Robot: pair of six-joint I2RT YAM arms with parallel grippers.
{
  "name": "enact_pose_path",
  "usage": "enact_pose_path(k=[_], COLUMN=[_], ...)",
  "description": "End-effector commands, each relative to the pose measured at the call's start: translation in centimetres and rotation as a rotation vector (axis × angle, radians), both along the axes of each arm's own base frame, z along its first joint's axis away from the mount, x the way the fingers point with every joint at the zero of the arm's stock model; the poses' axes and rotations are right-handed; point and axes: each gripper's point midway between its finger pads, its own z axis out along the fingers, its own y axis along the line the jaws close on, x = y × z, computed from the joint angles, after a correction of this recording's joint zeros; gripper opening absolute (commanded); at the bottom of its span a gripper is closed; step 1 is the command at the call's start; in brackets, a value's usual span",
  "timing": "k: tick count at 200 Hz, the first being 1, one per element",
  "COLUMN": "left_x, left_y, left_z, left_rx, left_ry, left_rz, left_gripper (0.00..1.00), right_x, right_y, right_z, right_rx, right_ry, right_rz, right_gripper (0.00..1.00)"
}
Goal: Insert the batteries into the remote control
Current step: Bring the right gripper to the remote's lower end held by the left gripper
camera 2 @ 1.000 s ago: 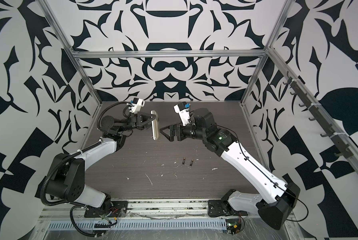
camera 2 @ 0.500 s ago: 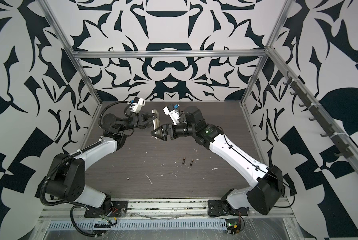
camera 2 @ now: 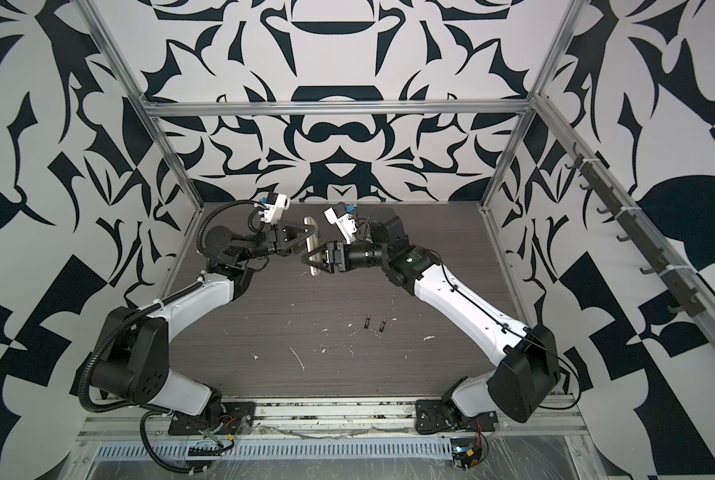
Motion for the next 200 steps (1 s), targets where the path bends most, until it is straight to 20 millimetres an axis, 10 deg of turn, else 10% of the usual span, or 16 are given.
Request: enact_pose_path(k=[1, 135, 181, 200], left_x=[-0.8, -0.2, 0.8, 1.4], left_y=[0.2, 0.1, 0.2, 0.5], left_z=[2.4, 2.8, 1.2, -0.1], left_rx=[-0.040, -0.038, 0.027, 0.139], left_ry=[-0.082, -0.088, -0.034, 0.004], left_rz=[-0.010, 0.017, 0.088, 0.164], left_gripper=[0.18, 0.27, 0.90, 0.99], right_x=[-1.1, -0.6, 0.3, 1.0], right_y=[-0.2, -0.6, -1.8, -3.0], right_z=[3.8, 4.1, 3.7, 3.2], right_rx=[0.105, 0.132, 0.046, -0.043], right_ry=[-0.087, -0.089, -0.167, -0.232], right_rz=[0.045, 0.042, -0.063, -0.143], right_gripper=[0.68, 0.22, 0.00, 0.00])
